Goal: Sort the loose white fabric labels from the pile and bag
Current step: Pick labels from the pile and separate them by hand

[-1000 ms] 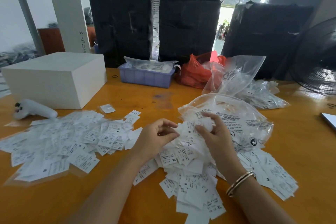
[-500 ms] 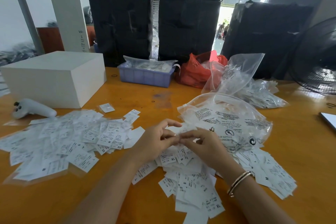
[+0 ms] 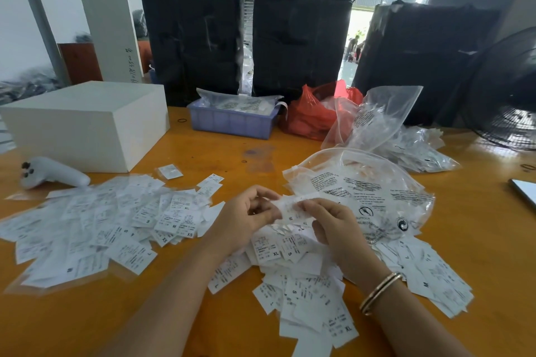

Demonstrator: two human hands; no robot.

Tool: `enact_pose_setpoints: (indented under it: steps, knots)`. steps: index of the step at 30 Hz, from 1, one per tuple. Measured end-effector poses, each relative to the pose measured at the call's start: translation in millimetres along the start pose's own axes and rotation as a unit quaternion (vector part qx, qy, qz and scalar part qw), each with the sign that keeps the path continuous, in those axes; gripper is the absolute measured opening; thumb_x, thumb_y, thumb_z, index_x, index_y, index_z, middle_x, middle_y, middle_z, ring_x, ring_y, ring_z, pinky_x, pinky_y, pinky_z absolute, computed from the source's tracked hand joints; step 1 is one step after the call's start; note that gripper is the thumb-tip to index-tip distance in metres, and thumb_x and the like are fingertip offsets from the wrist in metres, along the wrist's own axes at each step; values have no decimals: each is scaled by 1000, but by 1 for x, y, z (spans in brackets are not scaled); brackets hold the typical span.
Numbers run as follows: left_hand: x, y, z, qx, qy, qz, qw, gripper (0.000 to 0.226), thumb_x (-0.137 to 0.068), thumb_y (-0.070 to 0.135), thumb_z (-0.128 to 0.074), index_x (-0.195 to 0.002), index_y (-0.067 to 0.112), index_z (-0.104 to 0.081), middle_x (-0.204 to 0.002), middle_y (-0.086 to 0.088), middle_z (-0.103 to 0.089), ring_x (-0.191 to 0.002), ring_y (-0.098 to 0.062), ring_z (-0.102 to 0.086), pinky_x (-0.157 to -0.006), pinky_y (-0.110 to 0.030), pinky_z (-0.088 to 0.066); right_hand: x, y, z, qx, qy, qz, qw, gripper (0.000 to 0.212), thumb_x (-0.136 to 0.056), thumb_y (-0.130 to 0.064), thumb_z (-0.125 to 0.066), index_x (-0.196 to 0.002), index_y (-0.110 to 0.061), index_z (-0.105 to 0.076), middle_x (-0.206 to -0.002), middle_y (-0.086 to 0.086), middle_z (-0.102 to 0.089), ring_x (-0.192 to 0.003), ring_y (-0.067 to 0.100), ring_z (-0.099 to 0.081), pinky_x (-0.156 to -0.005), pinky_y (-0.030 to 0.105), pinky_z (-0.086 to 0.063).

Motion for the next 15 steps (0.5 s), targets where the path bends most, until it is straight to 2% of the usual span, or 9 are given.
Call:
enact_pose_setpoints:
  steps: [2, 5, 6, 8, 10, 15]
  knots:
    - [-1, -1, -1, 9, -8, 0, 1000, 22, -79, 21, -71, -98, 26, -61, -75, 8, -71, -75, -4, -68, -67, -12, -49, 1, -2, 0, 20, -7, 11, 1000, 18, -90, -16, -61, -79, -20, -75, -49, -9, -56, -42, 1, -46, -42, 10, -34]
    - [0, -3, -2, 11, -16, -1, 1000, 22, -80, 20, -72, -99, 25, -61, -75, 7, -72, -76, -6, -68, -70, -14, -50, 1, -7, -1, 104, 3, 44, 994, 12, -84, -18, -69, -81, -29, -74, -75, -15, -72, -66, -5, -63, -60, 8, -46]
    - [0, -4, -2, 7, -17, 1, 1000, 23, -79, 22, -72, -99, 26, -61, -77, 7, -72, -77, -7, -69, -71, -15, -51, 1, -7, -1, 126, 8, 53, 991, 12, -83, -19, -70, -80, -31, -72, -80, -17, -72, -68, -2, -64, -62, 9, -47]
    - [1, -4, -3, -10, -24, 3, 1000, 24, -80, 22, -73, -98, 30, -61, -81, 6, -73, -79, -8, -68, -71, -14, -51, 1, -8, -1, 163, 23, 66, 984, 11, -81, -22, -73, -77, -32, -70, -80, -20, -70, -56, 2, -59, -56, 11, -47]
    - [1, -4, -4, -24, -30, 4, 999, 24, -81, 21, -73, -98, 32, -60, -83, 5, -73, -79, -9, -68, -70, -12, -50, 0, -8, 0, 184, 43, 77, 979, 11, -82, -23, -72, -74, -29, -68, -75, -17, -69, -48, -2, -51, -51, 10, -42]
    - [3, -1, -3, -46, -14, -3, 999, 22, -84, 25, -71, -100, 37, -60, -89, 8, -70, -83, -8, -64, -71, -13, -50, 1, -8, 1, 199, 60, 88, 974, 12, -90, -23, -63, -82, -22, -72, -72, -10, -69, -55, -6, -54, -53, 9, -41]
Point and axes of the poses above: each hand's wrist, its own x-axis away from the middle knuckle, its own z-axis out of the back of the hand, y = z × x, the point moved 4 cm from there along -x, towards the middle knuckle
